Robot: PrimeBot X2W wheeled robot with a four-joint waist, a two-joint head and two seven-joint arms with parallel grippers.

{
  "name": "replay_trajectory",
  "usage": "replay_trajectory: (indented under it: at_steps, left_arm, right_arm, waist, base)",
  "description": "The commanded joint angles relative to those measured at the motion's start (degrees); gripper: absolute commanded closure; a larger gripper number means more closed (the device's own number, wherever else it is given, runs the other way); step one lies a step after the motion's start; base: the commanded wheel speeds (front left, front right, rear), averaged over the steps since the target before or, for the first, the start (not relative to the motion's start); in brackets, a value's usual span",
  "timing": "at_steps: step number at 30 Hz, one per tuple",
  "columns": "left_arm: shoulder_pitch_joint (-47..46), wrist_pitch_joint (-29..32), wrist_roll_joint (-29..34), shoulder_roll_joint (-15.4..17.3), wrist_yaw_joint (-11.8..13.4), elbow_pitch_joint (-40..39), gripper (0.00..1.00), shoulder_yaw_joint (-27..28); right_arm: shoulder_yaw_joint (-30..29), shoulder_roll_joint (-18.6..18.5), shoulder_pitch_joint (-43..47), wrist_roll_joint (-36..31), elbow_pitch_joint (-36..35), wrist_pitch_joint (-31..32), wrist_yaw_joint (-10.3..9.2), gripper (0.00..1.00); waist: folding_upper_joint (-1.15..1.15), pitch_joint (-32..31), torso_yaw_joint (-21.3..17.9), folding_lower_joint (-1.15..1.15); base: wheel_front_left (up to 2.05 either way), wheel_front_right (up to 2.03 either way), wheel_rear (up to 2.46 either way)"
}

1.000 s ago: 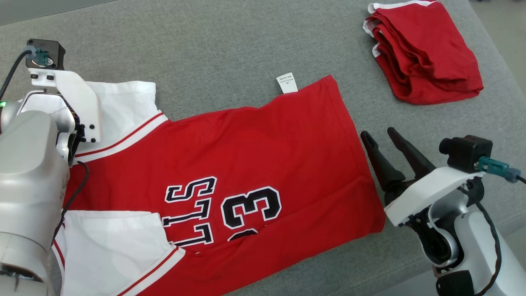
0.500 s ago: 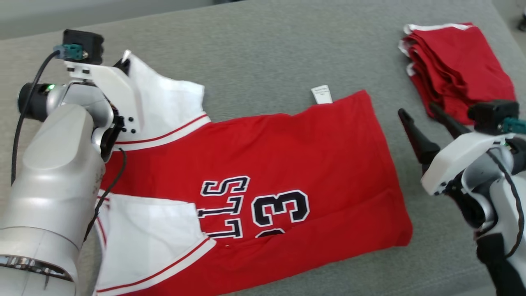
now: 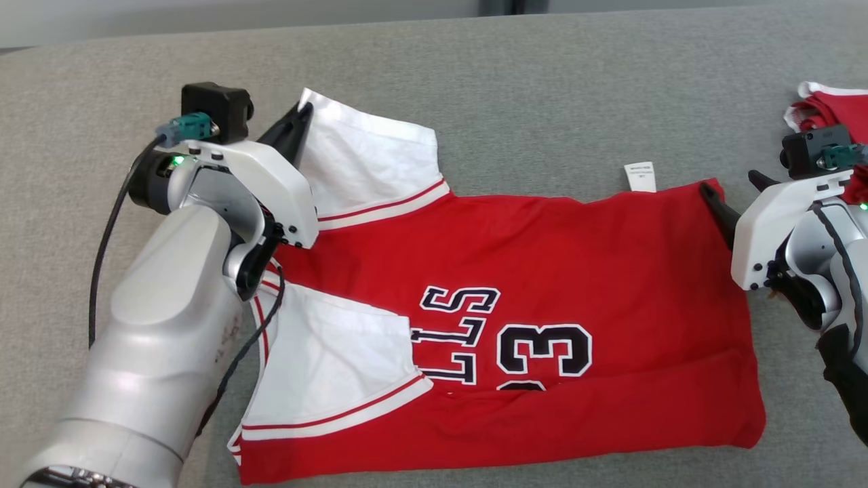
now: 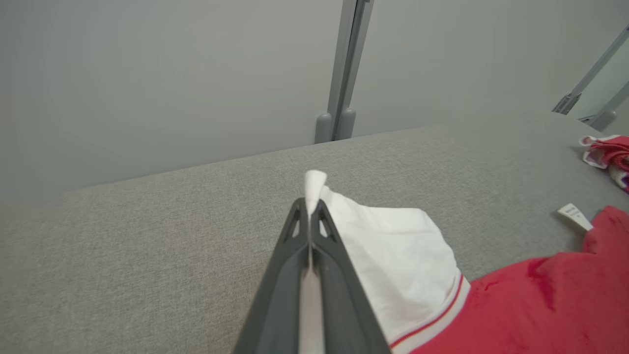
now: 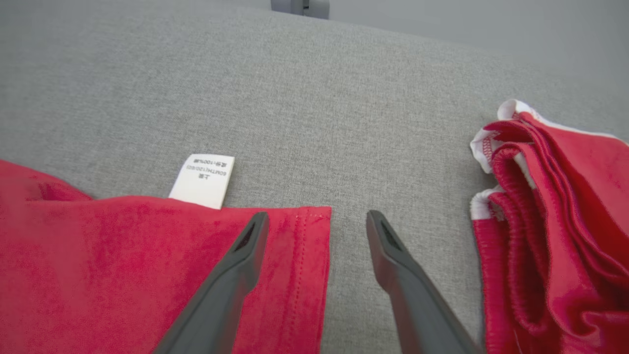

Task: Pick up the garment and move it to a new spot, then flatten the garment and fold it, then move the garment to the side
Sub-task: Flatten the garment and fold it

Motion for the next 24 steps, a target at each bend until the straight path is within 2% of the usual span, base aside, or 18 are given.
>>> replay_trajectory:
  at_steps: [1,13,22,24]
  left_arm:
    - [1.53,0.09,-0.42,0.22,0.47,-2.23,1.00,-0.11]
    - [8.00,4.15,-1.57,2.70,4.11,-16.70,1.00,-0.01]
    - [10.11,6.46,-2.04,4.17,5.93,-22.70,1.00,0.07]
    - [10.61,6.88,-2.20,4.44,6.32,-23.67,1.00,0.07]
  right_arm:
    - [0.73,-0.75,-1.52,-0.62,2.29,0.62,0.02,0.00]
    - [6.73,-1.55,-6.53,0.54,10.93,2.26,0.02,0.00]
    - [10.22,-0.72,-8.49,2.73,14.11,1.28,0.02,0.01]
    - [11.00,-0.53,-8.89,3.45,14.62,0.97,0.02,0.34]
  waist:
    - [0.00,0.17,1.07,0.00]
    - [0.00,1.42,2.36,0.00]
    - [0.00,2.42,3.01,0.00]
    - [0.00,2.57,3.13,0.00]
  base:
    - [0.00,0.00,0.00]
    - [0.00,0.00,0.00]
    - [0.00,0.00,0.00]
    - [0.00,0.00,0.00]
